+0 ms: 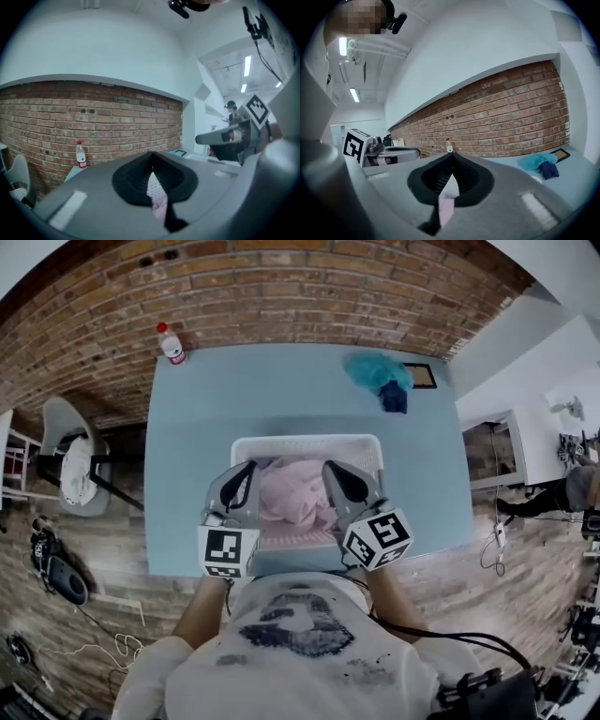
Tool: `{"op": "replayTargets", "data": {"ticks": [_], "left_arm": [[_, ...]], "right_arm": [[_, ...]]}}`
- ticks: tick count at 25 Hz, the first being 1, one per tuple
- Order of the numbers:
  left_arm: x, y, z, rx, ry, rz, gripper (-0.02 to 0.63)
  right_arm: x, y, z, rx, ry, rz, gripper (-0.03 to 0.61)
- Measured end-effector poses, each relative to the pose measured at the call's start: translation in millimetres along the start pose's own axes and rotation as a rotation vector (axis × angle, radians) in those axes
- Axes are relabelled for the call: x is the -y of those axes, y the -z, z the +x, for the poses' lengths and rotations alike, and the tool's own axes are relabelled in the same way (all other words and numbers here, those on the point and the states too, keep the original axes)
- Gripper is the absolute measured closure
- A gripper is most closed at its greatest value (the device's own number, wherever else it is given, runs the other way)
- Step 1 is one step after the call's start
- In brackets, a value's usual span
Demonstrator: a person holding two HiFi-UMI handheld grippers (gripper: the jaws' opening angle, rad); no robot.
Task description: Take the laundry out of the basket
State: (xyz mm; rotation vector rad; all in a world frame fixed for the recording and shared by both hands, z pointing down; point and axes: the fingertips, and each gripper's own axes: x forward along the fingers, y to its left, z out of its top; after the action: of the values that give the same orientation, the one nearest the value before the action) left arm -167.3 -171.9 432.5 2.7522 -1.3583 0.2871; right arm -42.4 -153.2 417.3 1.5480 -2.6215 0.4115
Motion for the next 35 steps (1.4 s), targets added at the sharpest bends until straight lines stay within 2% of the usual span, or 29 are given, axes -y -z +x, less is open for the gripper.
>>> {"op": "replayTargets", "data": {"ticks": [5, 10, 11, 14, 18, 20, 22, 25, 28, 35], "left_arm": [[0.4, 2.0, 5.3, -0.002, 0.004, -0.011, 0.621], [2.0, -1.4, 9.5, -0.002, 0.007, -0.001, 0.621], [1.3, -1.6, 10.0, -0.002, 0.005, -0.001, 0.621], [-0.1, 1.2, 10.3, -0.010, 0.000, -0.008, 0.621], [1.3, 6.6, 10.8, -0.027, 0.001, -0.032, 0.621], [1.5, 8.4, 11.9, -0.033, 0.000, -0.038, 0.621], [1.7, 8.3, 13.4, -0.035, -0.001, -0.038, 0.621], [1.4, 7.5, 15.1, -0.034, -0.004, -0.037, 0.621], [-0.5, 8.8, 14.3, -0.035, -0.016, -0.039, 0.621], [0.3, 11.8, 11.2, -0.038, -0.041, -0.049, 0.621]], "right_arm": [[1.6, -2.4, 7.4, -0.052, -0.066, -0.069, 0.580], [5.0, 4.8, 15.1, -0.098, -0.094, -0.056, 0.566], [4.2, 7.9, 17.4, -0.111, -0.106, -0.056, 0.491], [0.3, 19.4, 21.6, -0.163, -0.155, -0.087, 0.441], [-3.3, 31.6, 23.0, -0.230, -0.238, -0.111, 0.249], [-5.3, 37.6, 23.8, -0.264, -0.279, -0.127, 0.201], [-7.6, 44.9, 24.5, -0.305, -0.319, -0.171, 0.137], [-10.4, 58.5, 25.4, -0.376, -0.383, -0.245, 0.076], [-9.6, 77.5, 28.9, -0.463, -0.423, -0.309, 0.064], [-24.8, 120.0, 36.7, -0.601, -0.534, -0.360, 0.064]]}}
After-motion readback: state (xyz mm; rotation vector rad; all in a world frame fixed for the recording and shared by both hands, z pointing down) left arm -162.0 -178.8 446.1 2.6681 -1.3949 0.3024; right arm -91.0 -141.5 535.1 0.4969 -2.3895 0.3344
